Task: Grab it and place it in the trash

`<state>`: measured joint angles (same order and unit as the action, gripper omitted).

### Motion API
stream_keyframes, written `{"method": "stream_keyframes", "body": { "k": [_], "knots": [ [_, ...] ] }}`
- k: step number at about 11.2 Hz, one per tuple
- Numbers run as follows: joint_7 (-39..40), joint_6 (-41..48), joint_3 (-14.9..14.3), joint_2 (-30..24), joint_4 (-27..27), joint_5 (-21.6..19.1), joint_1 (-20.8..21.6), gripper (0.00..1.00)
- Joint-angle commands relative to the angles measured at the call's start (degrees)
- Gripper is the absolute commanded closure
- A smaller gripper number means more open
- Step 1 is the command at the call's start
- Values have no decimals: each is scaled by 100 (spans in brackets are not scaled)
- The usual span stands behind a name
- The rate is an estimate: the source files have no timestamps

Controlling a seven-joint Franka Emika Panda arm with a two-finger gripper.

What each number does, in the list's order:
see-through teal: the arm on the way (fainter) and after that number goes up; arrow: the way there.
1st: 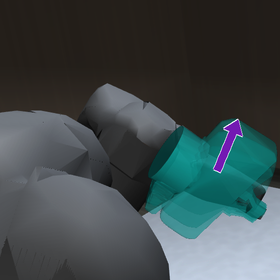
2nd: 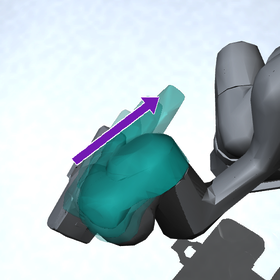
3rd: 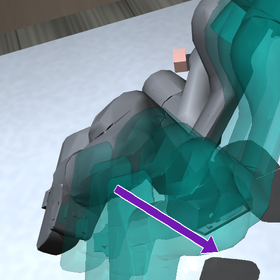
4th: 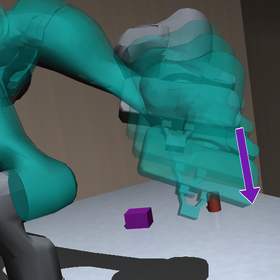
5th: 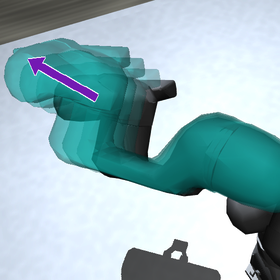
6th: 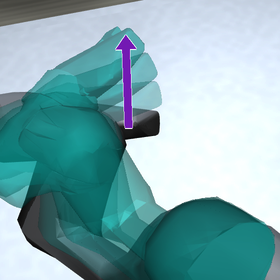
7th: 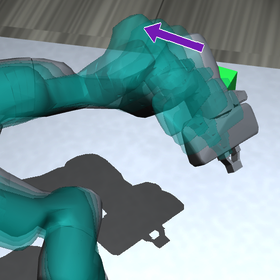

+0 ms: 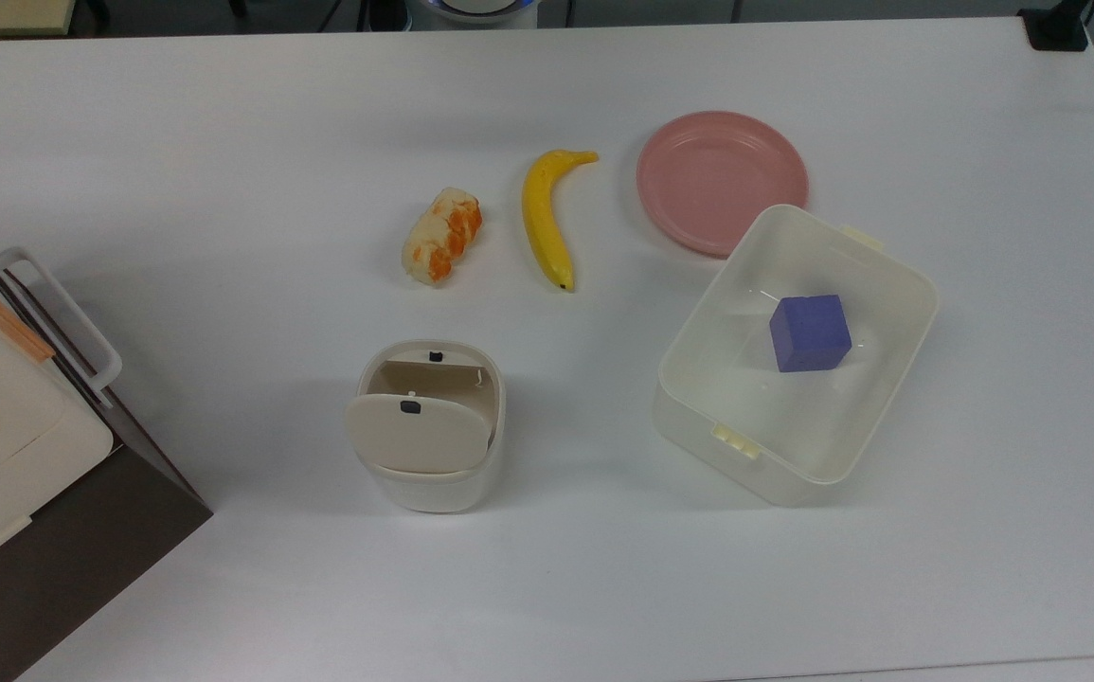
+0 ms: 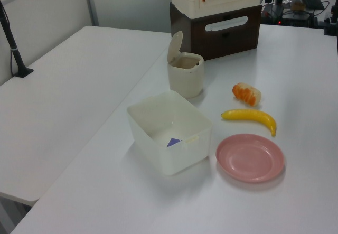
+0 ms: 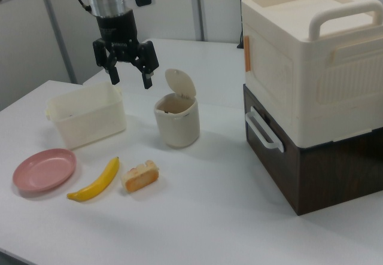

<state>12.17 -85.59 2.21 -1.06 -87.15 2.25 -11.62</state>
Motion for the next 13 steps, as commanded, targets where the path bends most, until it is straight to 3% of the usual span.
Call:
{"method": "stream_keyframes", "body": {
  "k": [1, 4, 6, 8, 13],
  "knots": [
    [-435, -265, -80, -132, -224, -163, 64, 0],
    [-1278, -433, -89, -114, -223, -295, 265, 0],
    [-1261, -433, -115, -123, -232, -286, 353, 0],
    [-1261, -459, -570, -114, -232, -251, 835, 0],
    [-1270, -372, -608, -105, -197, -268, 828, 0]
  ]
}}
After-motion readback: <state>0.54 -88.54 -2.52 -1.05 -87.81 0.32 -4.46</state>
